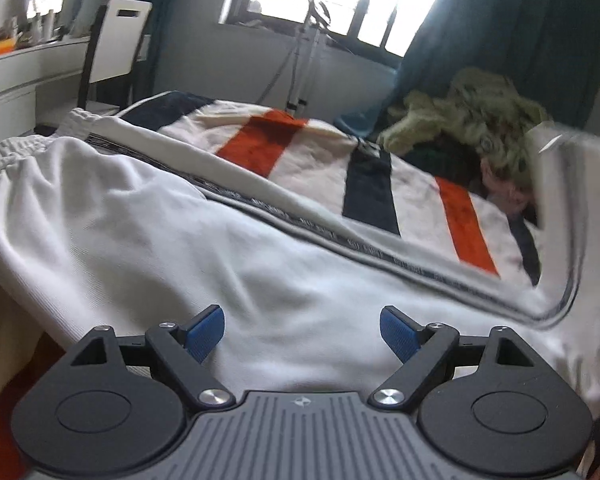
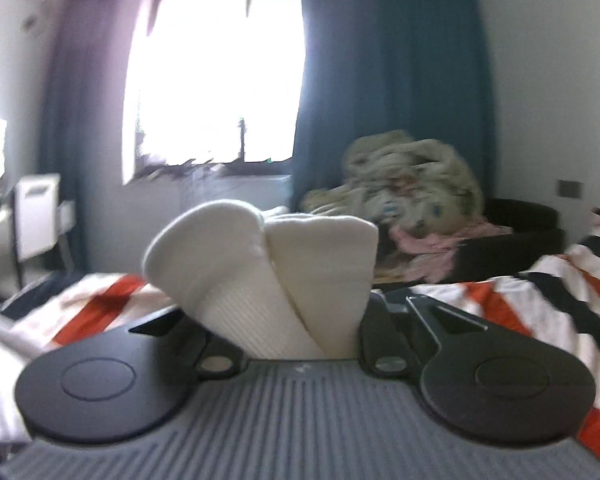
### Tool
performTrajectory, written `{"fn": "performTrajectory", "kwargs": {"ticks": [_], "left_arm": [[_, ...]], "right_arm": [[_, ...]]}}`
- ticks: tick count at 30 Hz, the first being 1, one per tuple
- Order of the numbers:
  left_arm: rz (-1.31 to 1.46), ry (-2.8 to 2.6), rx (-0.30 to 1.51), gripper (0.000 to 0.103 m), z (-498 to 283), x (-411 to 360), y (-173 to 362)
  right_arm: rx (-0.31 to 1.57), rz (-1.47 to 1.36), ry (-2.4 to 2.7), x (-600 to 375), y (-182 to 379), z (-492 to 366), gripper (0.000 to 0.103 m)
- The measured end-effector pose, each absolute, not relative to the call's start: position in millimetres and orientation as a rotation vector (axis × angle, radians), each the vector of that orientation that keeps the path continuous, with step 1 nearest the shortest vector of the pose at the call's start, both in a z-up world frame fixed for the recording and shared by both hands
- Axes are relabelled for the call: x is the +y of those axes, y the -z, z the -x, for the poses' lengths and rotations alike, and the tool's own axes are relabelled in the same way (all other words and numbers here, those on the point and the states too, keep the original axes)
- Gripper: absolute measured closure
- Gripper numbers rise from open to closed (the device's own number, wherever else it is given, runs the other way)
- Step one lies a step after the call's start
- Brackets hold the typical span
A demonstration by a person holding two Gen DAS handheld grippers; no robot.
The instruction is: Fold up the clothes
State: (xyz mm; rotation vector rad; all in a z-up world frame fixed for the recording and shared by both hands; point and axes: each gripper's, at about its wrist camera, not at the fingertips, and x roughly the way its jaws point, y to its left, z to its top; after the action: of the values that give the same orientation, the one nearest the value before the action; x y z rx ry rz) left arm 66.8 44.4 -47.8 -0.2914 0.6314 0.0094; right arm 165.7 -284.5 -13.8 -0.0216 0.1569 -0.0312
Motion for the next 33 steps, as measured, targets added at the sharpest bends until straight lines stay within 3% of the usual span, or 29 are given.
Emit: {"fn": "performTrajectory", "kwargs": {"ticks": [5,10,11,12,14,25,33], "left_arm": [[0.353,0.014,0.626,0.017,-66.7,51.5,48.7],[0.375,0.049,0.611,0.017,-64.4,49.6,48.9],[0.381,0.056,0.604,0.017,-63.9,49.4,48.3],[0.388,0.063,0.599,0.017,-63.4,49.2,47.9],[0.403,0.078,0.596,0.017,-62.3,49.1,47.2],[0.471,0.229,0.595,0.016,-48.4,41.4,42.8],[0.417,0.276,0.698,0.019,-107.5,14.1,48.3]], "right_arm": [[0.387,0.235,-0.133,-204.6,94.6,-173.9,0.085],[0.493,0.355,-0.211,-178.3,113.4,-170.0,0.069],[0.501,0.338,-0.224,-180.0,109.3,-168.4,0.057],[0.52,0.26,-0.269,-184.9,105.7,-165.6,0.034],[0.56,0.078,-0.372,-195.8,98.7,-159.5,0.01],[0.687,-0.31,-0.436,-265.7,49.1,-119.0,0.012],[0.669,-0.529,-0.318,-319.5,33.2,-138.7,0.012]]}}
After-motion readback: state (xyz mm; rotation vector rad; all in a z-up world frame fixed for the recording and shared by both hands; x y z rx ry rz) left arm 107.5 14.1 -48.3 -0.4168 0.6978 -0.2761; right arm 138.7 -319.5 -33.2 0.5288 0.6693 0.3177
